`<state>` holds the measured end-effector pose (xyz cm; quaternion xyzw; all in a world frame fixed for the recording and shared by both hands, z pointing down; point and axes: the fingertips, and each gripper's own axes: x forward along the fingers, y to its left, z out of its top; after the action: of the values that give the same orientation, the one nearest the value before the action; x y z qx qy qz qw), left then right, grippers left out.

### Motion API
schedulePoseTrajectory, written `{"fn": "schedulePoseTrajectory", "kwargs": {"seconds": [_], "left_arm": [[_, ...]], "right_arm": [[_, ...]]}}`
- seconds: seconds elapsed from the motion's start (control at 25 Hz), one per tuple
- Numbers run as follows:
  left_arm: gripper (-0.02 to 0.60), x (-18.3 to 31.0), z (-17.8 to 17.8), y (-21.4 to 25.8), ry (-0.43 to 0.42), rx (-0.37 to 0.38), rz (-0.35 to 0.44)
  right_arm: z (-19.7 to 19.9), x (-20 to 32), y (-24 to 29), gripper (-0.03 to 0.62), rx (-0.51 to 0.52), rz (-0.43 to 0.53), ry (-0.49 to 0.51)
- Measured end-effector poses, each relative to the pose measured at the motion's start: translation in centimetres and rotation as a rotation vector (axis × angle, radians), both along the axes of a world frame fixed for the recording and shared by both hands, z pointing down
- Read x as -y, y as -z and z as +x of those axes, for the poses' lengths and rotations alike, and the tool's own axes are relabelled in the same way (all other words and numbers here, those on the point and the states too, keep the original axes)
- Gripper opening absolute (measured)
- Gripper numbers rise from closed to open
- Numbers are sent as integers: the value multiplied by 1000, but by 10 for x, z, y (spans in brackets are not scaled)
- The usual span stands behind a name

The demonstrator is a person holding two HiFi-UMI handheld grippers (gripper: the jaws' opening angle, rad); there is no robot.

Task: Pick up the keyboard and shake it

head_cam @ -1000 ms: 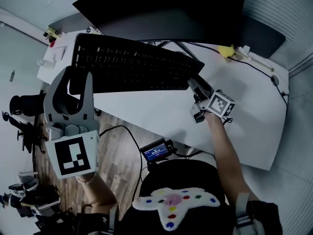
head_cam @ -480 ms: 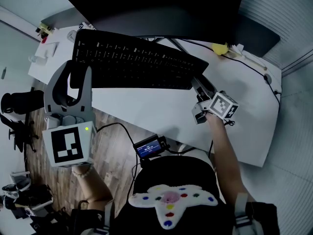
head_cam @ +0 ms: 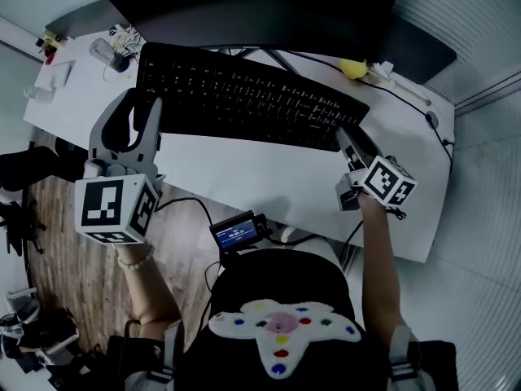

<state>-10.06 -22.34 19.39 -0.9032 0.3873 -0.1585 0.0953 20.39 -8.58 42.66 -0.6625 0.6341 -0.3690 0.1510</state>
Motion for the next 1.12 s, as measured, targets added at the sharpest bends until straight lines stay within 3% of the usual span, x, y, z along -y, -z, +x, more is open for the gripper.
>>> {"fn": "schedulePoseTrajectory", "kwargs": {"seconds": [0.44, 1.12], "left_arm": [[175, 47, 4, -97, -49, -80, -281], [174, 64, 9, -240, -86, -82, -613]], "right_arm": [[12, -26, -12, 278, -125, -204, -91], [5, -61, -71, 278, -179, -480, -158]]}}
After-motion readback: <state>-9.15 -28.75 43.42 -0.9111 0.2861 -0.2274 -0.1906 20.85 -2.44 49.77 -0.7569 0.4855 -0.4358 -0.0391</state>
